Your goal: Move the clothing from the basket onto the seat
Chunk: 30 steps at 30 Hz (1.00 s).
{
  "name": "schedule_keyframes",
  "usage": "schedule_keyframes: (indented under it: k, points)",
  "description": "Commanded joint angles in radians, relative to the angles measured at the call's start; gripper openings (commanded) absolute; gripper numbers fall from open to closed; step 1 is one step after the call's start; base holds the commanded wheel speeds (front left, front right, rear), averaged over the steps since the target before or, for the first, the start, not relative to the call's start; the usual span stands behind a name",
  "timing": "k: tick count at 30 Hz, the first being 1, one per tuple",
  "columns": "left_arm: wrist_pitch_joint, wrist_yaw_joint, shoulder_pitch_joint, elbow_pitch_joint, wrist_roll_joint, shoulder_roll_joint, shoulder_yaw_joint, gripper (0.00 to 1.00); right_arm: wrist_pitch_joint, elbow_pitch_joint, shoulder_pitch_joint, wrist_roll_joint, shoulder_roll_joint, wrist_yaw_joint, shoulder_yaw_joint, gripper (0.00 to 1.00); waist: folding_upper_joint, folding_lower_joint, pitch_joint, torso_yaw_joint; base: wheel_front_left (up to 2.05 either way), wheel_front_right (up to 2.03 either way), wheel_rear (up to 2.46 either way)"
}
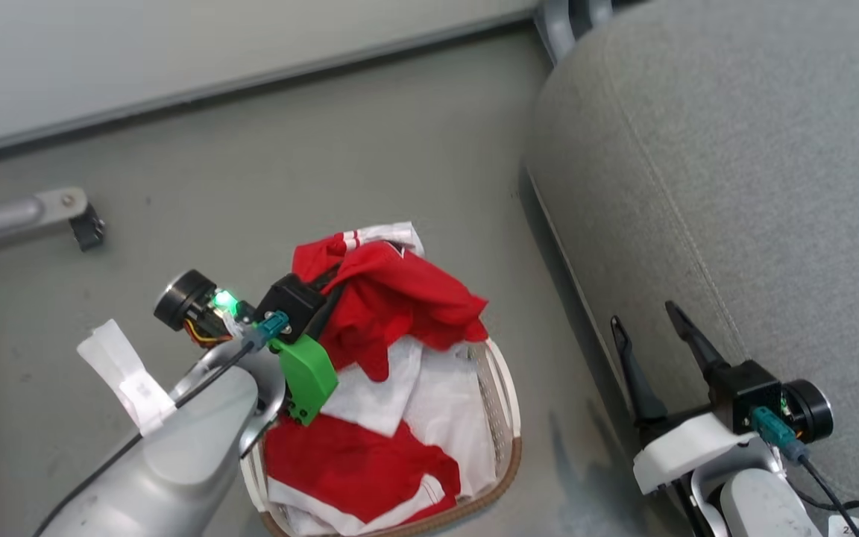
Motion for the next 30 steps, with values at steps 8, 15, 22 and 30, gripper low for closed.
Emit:
schedule_keyframes:
  k: [8, 15, 22, 30]
  points:
    - [0.049, -0.002, -0.116, -0.148, -0.011, 0.080, -0.043, 0.00, -0.005, 0.000, 0.055, -0.013, -0.004, -0.001, 0.012, 1.00, -0.0001, 0.0001, -0.221, 0.058, 0.00, 0.00, 0.00]
    - [0.109, 0.003, -0.205, -0.258, -0.039, 0.105, -0.010, 0.00, -0.005, -0.002, 0.064, -0.021, -0.004, -0.001, 0.027, 1.00, -0.0001, 0.0001, -0.259, 0.052, 0.00, 0.00, 0.00]
    - [0.176, 0.012, -0.279, -0.337, -0.051, 0.117, 0.008, 0.00, -0.005, -0.017, 0.045, -0.026, -0.004, -0.001, 0.056, 1.00, -0.0001, 0.0001, -0.272, 0.042, 0.00, 0.00, 0.00]
    - [0.220, 0.022, -0.316, -0.411, -0.059, 0.130, 0.016, 0.00, -0.005, -0.095, 0.014, -0.006, -0.004, -0.001, 0.135, 1.00, -0.0001, 0.0001, -0.278, 0.043, 0.00, 0.00, 0.00]
